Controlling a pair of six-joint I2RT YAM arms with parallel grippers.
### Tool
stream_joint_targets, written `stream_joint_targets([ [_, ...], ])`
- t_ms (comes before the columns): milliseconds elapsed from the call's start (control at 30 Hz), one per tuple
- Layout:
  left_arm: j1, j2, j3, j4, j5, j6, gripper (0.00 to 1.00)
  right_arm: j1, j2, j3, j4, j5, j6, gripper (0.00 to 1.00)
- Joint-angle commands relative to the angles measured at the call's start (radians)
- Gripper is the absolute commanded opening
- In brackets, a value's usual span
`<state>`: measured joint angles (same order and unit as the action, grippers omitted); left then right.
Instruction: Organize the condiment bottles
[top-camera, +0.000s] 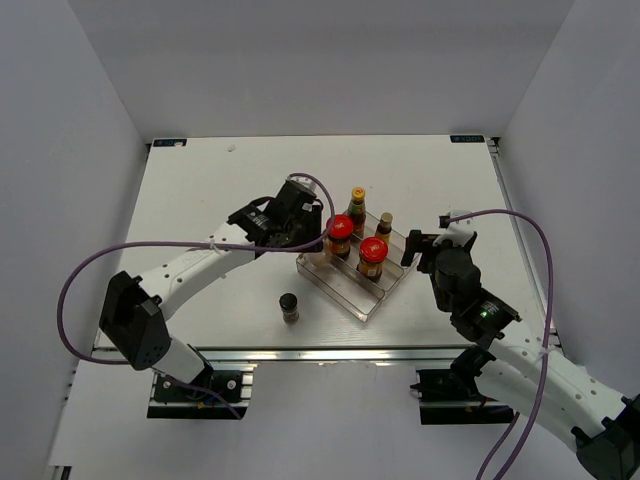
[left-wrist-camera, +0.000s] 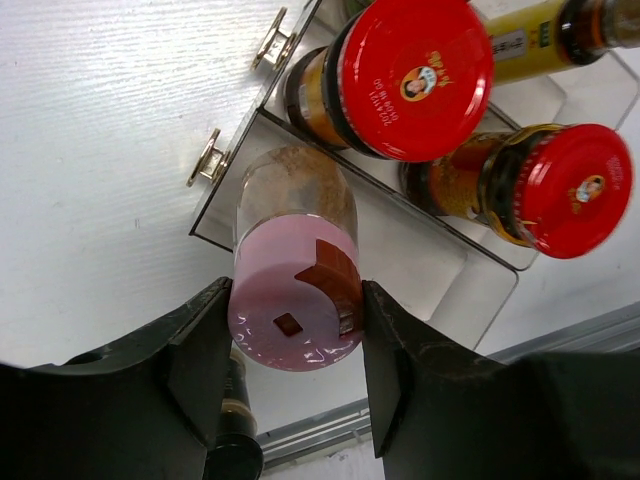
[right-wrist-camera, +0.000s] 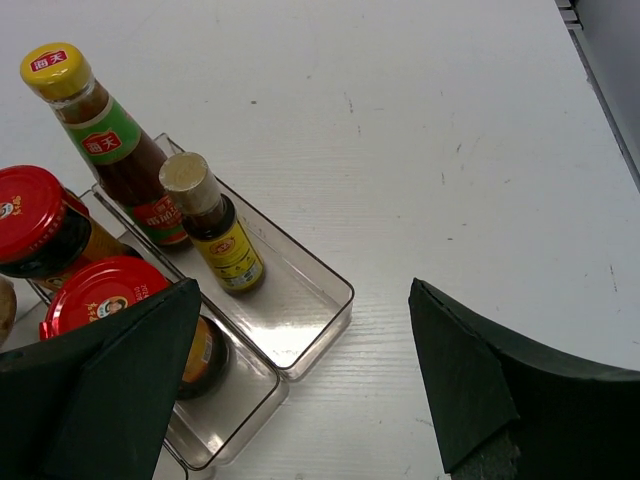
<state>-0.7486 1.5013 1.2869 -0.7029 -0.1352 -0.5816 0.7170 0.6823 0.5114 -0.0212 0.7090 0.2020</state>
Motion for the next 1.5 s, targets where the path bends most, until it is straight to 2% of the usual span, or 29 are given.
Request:
stream_joint_targets([
  [0, -0.009, 0.025, 0.008, -0.023, -0.026, -0.009, 0.48, -0.007, -0.010, -0.001, 0.037, 0.038, -0.001, 0.89],
  [200, -0.014, 0.049, 0.008, -0.024, -0.073, -0.014, 0.50, -0.013, -0.003, -0.001, 0.035, 0.030, -0.001, 0.89],
  [267, -0.012, 0.068, 0.011, -0.030, -0.069, -0.003, 0.61, -0.014, -0.003, -0.001, 0.033, 0.030, -0.001, 0.89],
  [400, -0.014, 0.088, 0.003, -0.029, -0.081, 0.002, 0.74, -0.017, -0.001, -0.004, 0.035, 0.032, -0.006, 0.89],
  [600, -0.012, 0.106, 0.005, -0.047, -0.096, -0.004, 0.76, -0.021, -0.010, -0.004, 0.029, 0.032, -0.006, 0.89],
  [700, -0.012, 0.088, 0.006, -0.049, -0.103, -0.006, 0.81, -0.022, -0.017, -0.005, 0.032, 0.023, -0.006, 0.89],
  [967, -0.015, 0.014, -0.011, -0.007, -0.063, 0.002, 0.84, -0.022, -0.017, -0.004, 0.030, 0.006, -0.006, 0.89],
  [1200, -0.024, -0.070, -0.031, -0.007, -0.030, 0.014, 0.88, -0.022, -0.047, -0.004, 0.043, -0.097, -0.035, 0.89],
  [1367, -0.031, -0.174, -0.090, -0.096, -0.026, -0.009, 0.98, -0.022, -0.056, -0.011, 0.056, -0.129, -0.046, 0.89],
  [1467, -0.032, -0.230, -0.161, -0.168, -0.037, -0.055, 0.98, -0.022, -0.046, -0.013, 0.063, -0.128, -0.052, 0.89],
])
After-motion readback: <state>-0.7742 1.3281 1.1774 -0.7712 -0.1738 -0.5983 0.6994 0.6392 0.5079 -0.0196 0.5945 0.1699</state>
